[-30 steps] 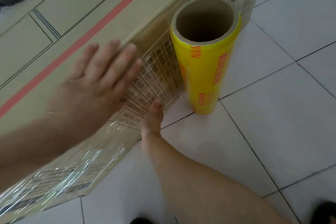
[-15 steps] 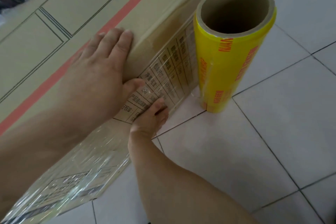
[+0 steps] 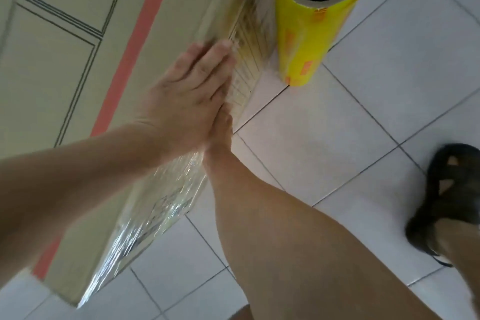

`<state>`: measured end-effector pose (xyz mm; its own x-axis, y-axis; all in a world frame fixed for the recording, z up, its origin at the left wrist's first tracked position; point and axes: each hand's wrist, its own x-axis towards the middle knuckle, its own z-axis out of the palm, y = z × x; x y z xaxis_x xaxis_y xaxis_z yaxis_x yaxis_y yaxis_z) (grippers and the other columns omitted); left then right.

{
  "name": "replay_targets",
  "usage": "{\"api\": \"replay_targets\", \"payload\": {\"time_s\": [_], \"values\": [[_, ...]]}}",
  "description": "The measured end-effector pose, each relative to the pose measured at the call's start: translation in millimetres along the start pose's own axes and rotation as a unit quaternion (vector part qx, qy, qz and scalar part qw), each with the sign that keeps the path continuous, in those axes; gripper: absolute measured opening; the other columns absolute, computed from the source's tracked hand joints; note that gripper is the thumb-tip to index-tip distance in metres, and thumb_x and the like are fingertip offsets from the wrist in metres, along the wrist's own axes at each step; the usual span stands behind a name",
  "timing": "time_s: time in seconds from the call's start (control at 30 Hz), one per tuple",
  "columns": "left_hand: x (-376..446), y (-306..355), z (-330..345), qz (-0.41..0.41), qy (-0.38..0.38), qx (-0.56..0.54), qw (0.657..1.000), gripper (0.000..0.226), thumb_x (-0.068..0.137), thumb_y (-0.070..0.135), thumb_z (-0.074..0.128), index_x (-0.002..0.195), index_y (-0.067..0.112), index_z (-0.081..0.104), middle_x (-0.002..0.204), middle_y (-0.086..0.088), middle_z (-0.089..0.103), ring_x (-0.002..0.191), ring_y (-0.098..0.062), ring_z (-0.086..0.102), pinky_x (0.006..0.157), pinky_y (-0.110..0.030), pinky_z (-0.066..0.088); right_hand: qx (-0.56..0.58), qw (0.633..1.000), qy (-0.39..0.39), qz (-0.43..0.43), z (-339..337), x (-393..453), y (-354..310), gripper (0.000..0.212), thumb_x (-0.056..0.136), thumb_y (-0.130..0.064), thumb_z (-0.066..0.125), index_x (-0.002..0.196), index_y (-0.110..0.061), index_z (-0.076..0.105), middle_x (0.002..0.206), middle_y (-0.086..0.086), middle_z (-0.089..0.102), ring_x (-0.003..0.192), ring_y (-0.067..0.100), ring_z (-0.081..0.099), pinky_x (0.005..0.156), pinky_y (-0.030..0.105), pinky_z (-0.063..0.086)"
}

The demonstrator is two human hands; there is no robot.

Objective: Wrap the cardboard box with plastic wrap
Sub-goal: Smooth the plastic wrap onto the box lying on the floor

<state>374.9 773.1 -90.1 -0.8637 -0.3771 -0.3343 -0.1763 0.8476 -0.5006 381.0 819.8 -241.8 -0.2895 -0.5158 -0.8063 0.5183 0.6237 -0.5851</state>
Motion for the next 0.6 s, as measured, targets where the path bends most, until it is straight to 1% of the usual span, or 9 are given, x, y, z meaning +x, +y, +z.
{"api": "replay_targets", "payload": {"time_s": [0.07,0.13,0.2,0.27,0.33,0.37,0.43,0.5,0.6], "values": [[2.3,-3.2,-13.2,0.038,-0.075,-0.003,0.996,0.067,0.103,0.034,0.012,0.16,0.002,0.026,0.171,-0.017,0.016,0.159,-0.037,0.007,0.124,-0.046,-0.012,0.055,0.997,0.007,0.046,-4.1,-3.7,-4.9,0.122,0.053,-0.101,0.013,0.151,-0.031,0.03,0.157,-0.005,0.034,0.146,0.02,0.028,0.118,0.051,0.025],[-4.2,1.1,-15.3,0.098,-0.079,0.035,0.991,0.067,0.102,0.033,0.01,0.157,0.003,0.035,0.172,-0.016,0.017,0.159,-0.038,0.003,0.12,-0.05,-0.018,0.123,0.988,0.037,0.084,-13.5,-19.6,-0.2,0.123,0.052,-0.104,0.013,0.154,-0.037,0.026,0.162,-0.012,0.026,0.149,0.014,0.021,0.12,0.049,0.019],[-19.8,-1.9,-7.2,0.159,-0.067,0.115,0.978,0.065,0.103,0.031,0.013,0.151,0.003,0.046,0.168,-0.016,0.029,0.158,-0.043,0.009,0.118,-0.055,-0.02,0.156,0.981,0.037,0.112,-20.5,-31.3,16.8,0.119,0.052,-0.103,0.018,0.153,-0.04,0.026,0.161,-0.011,0.028,0.147,0.017,0.028,0.119,0.05,0.023],[-20.8,-4.8,-3.1,0.194,-0.073,0.134,0.969,0.067,0.101,0.031,0.012,0.15,0.003,0.048,0.163,-0.018,0.038,0.156,-0.045,0.017,0.121,-0.058,-0.014,0.18,0.974,0.03,0.135,-18.5,-37.1,40.2,0.124,0.044,-0.108,0.02,0.151,-0.045,0.027,0.16,-0.01,0.031,0.146,0.02,0.03,0.118,0.052,0.024],[-17.5,1.8,-1.5,0.185,-0.126,0.152,0.963,0.069,0.099,0.034,0.014,0.155,0.005,0.04,0.165,-0.017,0.033,0.156,-0.042,0.015,0.124,-0.057,-0.006,0.182,0.974,0.005,0.136,-0.9,-39.7,70.9,0.127,0.038,-0.109,0.022,0.15,-0.048,0.026,0.161,-0.011,0.029,0.147,0.019,0.027,0.119,0.055,0.02],[-15.2,5.3,5.0,0.171,-0.117,0.166,0.964,0.066,0.099,0.033,0.017,0.156,0.007,0.037,0.167,-0.017,0.028,0.157,-0.04,0.015,0.124,-0.055,-0.004,0.179,0.974,-0.013,0.139,11.0,-42.0,82.0,0.126,0.04,-0.109,0.023,0.15,-0.048,0.026,0.161,-0.01,0.028,0.148,0.017,0.025,0.119,0.055,0.018],[-9.8,6.3,1.9,0.128,-0.139,0.138,0.972,0.059,0.1,0.025,0.023,0.155,0.006,0.032,0.167,-0.017,0.022,0.156,-0.038,0.016,0.124,-0.046,0.002,0.175,0.978,-0.027,0.109,24.5,-47.5,80.9,0.114,0.06,-0.103,0.02,0.154,-0.037,0.027,0.162,-0.006,0.028,0.149,0.017,0.022,0.121,0.051,0.016],[-12.5,3.2,-2.8,0.154,-0.154,0.139,0.966,0.058,0.1,0.025,0.023,0.153,0.004,0.035,0.164,-0.02,0.023,0.153,-0.041,0.017,0.126,-0.048,0.008,0.151,0.985,-0.005,0.081,35.5,-55.0,75.5,0.086,0.089,-0.078,0.018,0.157,-0.026,0.02,0.164,-0.001,0.019,0.151,0.019,0.013,0.122,0.048,0.01],[-12.7,5.4,-16.5,0.22,-0.144,0.221,0.939,0.067,0.101,0.04,0.025,0.158,0.006,0.03,0.17,-0.022,0.014,0.155,-0.047,0.006,0.124,-0.058,0.001,0.167,0.981,0.037,0.093,41.7,-60.8,84.8,0.074,0.096,-0.07,0.012,0.159,-0.032,0.006,0.167,-0.008,0.003,0.153,0.014,-0.003,0.122,0.049,-0.001]]}}
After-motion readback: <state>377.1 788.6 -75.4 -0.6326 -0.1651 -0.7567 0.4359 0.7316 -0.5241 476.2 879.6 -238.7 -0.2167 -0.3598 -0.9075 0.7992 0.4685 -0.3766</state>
